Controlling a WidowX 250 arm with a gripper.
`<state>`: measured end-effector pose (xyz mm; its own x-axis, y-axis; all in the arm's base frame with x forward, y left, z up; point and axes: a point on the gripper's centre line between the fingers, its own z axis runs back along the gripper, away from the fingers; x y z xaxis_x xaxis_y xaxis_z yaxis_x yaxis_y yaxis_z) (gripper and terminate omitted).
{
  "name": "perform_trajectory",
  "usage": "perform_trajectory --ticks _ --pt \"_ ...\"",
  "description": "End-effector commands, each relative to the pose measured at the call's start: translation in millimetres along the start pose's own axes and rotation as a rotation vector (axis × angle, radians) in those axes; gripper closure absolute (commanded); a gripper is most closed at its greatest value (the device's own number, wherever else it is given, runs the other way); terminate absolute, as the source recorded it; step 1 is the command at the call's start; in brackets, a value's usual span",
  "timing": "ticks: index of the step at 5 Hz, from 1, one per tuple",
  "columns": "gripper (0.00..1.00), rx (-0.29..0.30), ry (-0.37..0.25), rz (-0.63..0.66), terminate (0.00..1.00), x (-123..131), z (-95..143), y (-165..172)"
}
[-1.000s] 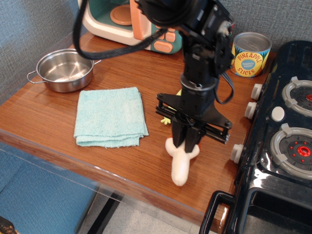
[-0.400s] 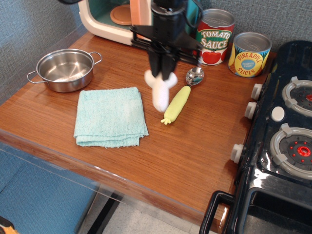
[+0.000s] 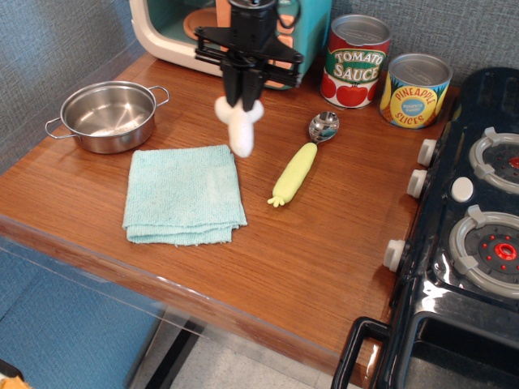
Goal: Move the mushroom behind the blue rag and close to the microwave.
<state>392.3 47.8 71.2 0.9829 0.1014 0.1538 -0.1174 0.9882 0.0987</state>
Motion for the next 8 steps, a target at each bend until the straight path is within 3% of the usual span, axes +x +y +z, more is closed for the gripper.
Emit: perform_trajectory --ticks 1,4,5,6,8 --pt "1.0 0.016 -0.035 0.084 0.0 12.1 2.1 38.2" --pt "1.0 0.037 -0.056 0.115 0.0 33.3 -1.4 52.5" --pt "0.0 0.031 -0.039 0.125 0.0 33.1 -7.7 54.2" --pt "0.0 0.02 -0.042 0.115 0.0 36.2 -6.4 53.5" --pt "0.0 -0.013 -0.079 0.071 0.0 33.9 25.6 45.2"
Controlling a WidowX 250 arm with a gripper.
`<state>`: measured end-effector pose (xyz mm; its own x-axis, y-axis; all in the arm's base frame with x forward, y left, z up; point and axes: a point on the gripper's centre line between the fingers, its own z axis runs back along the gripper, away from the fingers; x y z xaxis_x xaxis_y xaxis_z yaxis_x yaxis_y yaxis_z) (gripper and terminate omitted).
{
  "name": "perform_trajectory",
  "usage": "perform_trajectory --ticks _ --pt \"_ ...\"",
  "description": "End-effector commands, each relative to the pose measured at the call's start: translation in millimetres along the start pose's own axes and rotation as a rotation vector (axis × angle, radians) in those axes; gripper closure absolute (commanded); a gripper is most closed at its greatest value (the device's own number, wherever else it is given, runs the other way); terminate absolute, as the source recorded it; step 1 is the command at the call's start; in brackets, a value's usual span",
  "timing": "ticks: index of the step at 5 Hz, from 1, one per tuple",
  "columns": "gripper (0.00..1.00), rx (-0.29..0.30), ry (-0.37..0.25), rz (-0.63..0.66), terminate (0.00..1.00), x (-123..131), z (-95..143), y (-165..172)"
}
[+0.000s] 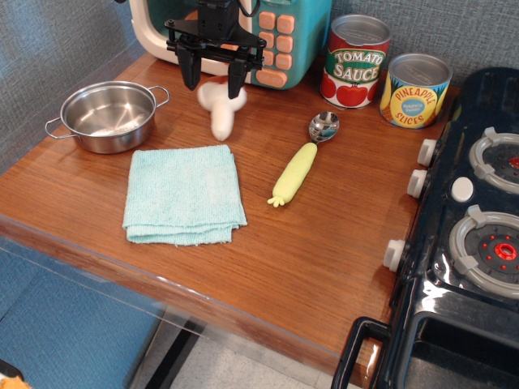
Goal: Move the mushroom behind the blue rag and close to the microwave.
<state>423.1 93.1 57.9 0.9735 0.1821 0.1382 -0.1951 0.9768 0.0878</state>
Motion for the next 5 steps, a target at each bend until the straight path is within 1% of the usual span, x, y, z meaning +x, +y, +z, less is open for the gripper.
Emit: perform_trajectory --ticks 1,2,3,4,5 --pt "0.0 -0.057 -0.108 -0.043 0.0 -10.1 61.2 -1.8" --pt "0.0 -0.078 -0.086 -0.085 0.0 -17.4 59.0 -12.9" --pt "0.0 -0.101 -0.062 -0.154 0.0 -22.1 55.4 -24.4" --pt "0.0 -0.101 -0.062 -0.154 0.0 -22.1 55.4 -24.4" --pt "0.0 -0.101 -0.062 -0.154 1.0 -22.1 55.4 -24.4"
